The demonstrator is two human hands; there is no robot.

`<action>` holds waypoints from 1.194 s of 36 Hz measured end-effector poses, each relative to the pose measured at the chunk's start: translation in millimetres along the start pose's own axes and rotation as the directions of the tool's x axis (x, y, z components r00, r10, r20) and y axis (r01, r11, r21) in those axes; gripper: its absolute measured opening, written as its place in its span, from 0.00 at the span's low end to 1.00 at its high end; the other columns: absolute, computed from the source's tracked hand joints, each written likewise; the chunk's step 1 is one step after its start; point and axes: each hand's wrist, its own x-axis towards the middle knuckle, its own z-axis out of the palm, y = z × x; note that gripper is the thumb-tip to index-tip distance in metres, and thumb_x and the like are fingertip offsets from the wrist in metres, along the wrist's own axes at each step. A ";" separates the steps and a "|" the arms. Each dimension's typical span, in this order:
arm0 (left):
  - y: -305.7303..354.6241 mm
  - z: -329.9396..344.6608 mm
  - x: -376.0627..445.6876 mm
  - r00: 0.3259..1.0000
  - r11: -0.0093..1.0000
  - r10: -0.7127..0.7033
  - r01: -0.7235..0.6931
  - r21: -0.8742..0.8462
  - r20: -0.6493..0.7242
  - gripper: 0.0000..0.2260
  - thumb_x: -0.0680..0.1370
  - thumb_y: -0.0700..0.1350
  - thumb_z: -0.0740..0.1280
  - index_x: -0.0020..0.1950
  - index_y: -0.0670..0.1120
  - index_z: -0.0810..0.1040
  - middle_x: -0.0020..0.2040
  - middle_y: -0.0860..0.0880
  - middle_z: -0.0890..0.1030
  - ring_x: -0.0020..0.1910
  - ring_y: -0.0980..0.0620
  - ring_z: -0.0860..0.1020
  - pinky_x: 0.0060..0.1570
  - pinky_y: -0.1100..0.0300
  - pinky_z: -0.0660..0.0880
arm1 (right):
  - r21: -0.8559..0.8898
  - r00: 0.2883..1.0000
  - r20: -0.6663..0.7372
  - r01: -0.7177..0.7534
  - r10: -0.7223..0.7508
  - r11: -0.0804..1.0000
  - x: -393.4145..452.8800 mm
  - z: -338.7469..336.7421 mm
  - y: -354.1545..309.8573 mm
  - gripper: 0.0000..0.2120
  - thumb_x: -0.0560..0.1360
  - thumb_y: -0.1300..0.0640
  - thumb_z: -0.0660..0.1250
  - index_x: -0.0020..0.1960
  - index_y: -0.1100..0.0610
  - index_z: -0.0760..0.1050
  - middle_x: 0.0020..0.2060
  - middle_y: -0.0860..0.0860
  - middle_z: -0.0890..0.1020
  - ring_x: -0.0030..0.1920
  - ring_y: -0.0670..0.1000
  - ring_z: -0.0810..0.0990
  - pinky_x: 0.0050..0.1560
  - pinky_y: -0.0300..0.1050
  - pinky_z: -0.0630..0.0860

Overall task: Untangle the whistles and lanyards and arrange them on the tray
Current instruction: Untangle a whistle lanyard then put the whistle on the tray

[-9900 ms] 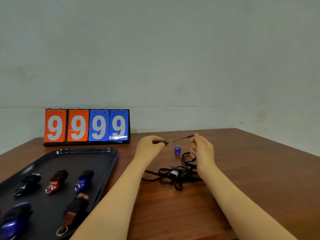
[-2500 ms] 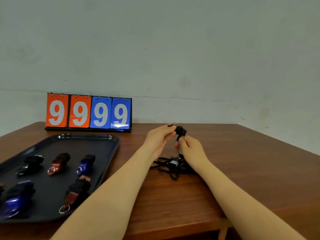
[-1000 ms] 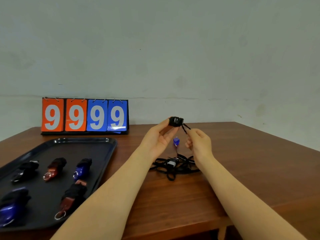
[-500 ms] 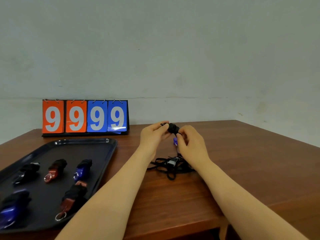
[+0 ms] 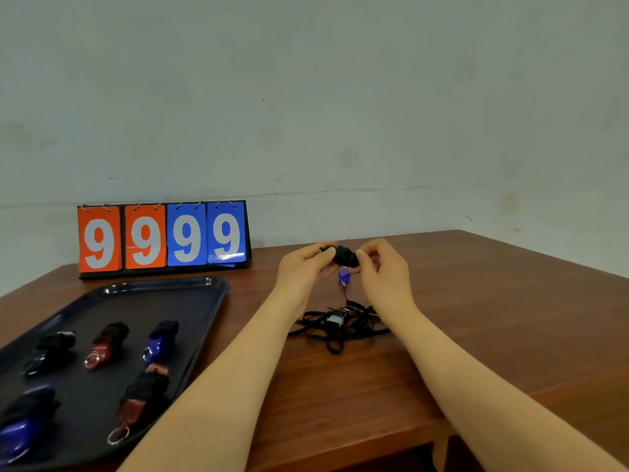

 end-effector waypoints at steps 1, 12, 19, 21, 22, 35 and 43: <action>0.7 -1.7 0.4 1.000 1.000 -0.012 0.013 -0.022 0.013 0.09 0.78 0.36 0.66 0.58 0.40 0.80 0.57 0.41 0.82 0.53 0.49 0.82 0.53 0.59 0.80 | 0.059 0.999 0.016 -0.046 0.045 0.997 0.8 -0.1 -0.7 0.04 0.80 0.61 0.62 0.46 0.58 0.73 0.40 0.48 0.77 0.35 0.32 0.77 0.35 0.27 0.70; 6.2 -8.6 4.7 0.991 0.961 -0.136 0.137 -0.240 0.022 0.05 0.78 0.36 0.65 0.51 0.37 0.79 0.46 0.42 0.82 0.44 0.51 0.81 0.38 0.65 0.80 | 0.363 0.980 0.085 -0.200 0.181 0.910 1.6 3.7 -5.1 0.05 0.79 0.59 0.64 0.48 0.61 0.76 0.42 0.55 0.82 0.34 0.48 0.81 0.42 0.41 0.81; 5.3 -6.3 3.3 0.982 0.958 -0.177 0.187 -0.218 0.062 0.07 0.81 0.43 0.63 0.50 0.40 0.79 0.35 0.45 0.80 0.33 0.52 0.78 0.34 0.64 0.79 | 0.471 0.970 0.147 -0.240 0.193 0.849 1.4 1.6 -9.4 0.05 0.79 0.61 0.64 0.49 0.62 0.77 0.37 0.52 0.81 0.34 0.49 0.82 0.43 0.43 0.81; 5.0 -2.9 3.7 0.986 0.977 -0.167 0.169 -0.130 0.023 0.08 0.82 0.44 0.62 0.49 0.41 0.78 0.35 0.45 0.78 0.33 0.51 0.78 0.36 0.62 0.79 | 0.490 0.957 0.177 -0.288 0.229 0.823 2.3 1.9 -8.7 0.06 0.79 0.60 0.64 0.48 0.62 0.78 0.37 0.53 0.81 0.35 0.50 0.82 0.44 0.45 0.81; 4.4 -1.3 4.2 0.989 0.988 -0.146 0.146 -0.044 -0.007 0.09 0.82 0.44 0.60 0.49 0.41 0.77 0.36 0.44 0.77 0.33 0.51 0.77 0.36 0.61 0.79 | 0.503 0.949 0.196 -0.314 0.248 0.805 2.5 2.3 -8.3 0.06 0.78 0.60 0.65 0.48 0.62 0.78 0.37 0.53 0.81 0.35 0.51 0.81 0.44 0.46 0.81; -5.4 4.9 -0.1 0.986 0.935 -0.155 0.124 0.332 0.068 0.22 0.82 0.59 0.54 0.43 0.44 0.76 0.27 0.51 0.70 0.25 0.54 0.66 0.27 0.61 0.63 | 0.576 0.862 0.392 -0.502 0.321 0.645 2.2 3.8 -7.7 0.06 0.79 0.62 0.63 0.49 0.63 0.77 0.34 0.53 0.78 0.30 0.46 0.76 0.31 0.36 0.73; -7.4 -0.8 1.8 0.977 0.977 -0.210 0.208 0.044 0.048 0.15 0.81 0.55 0.58 0.46 0.44 0.73 0.26 0.51 0.65 0.22 0.56 0.60 0.21 0.65 0.55 | 0.423 0.871 0.366 -0.468 0.326 0.776 1.4 8.7 -8.0 0.06 0.77 0.65 0.64 0.49 0.60 0.79 0.31 0.52 0.77 0.32 0.48 0.73 0.35 0.41 0.70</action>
